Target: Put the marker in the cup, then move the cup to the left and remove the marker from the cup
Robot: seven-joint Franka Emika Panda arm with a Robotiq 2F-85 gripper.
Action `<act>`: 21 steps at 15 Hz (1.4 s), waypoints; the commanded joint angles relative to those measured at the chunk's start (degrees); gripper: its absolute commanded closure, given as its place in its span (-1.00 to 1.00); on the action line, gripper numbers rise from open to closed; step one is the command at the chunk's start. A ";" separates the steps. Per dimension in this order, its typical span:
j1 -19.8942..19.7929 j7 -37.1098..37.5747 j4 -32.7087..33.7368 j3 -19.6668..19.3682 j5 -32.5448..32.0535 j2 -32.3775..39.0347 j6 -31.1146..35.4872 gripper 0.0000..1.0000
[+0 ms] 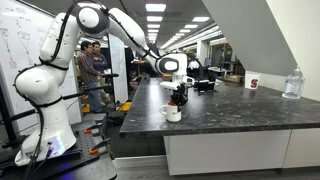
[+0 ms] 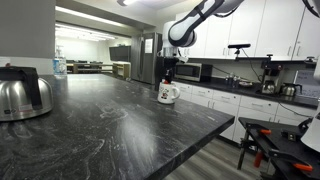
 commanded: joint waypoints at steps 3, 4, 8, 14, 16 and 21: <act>1.15 -2.24 -0.85 1.91 -0.09 -2.38 -0.53 0.96; 1.80 -2.63 -0.70 2.28 -0.62 -2.47 -1.16 0.96; 5.12 -3.70 -0.69 4.13 -2.95 -2.36 -1.58 0.96; 10.04 -4.30 -1.15 6.80 -5.37 -2.24 -1.83 0.96; 10.96 -4.76 -1.53 7.75 -5.32 -2.10 -1.69 0.96; 13.13 -4.38 -2.18 8.69 -7.22 -2.05 -1.39 0.96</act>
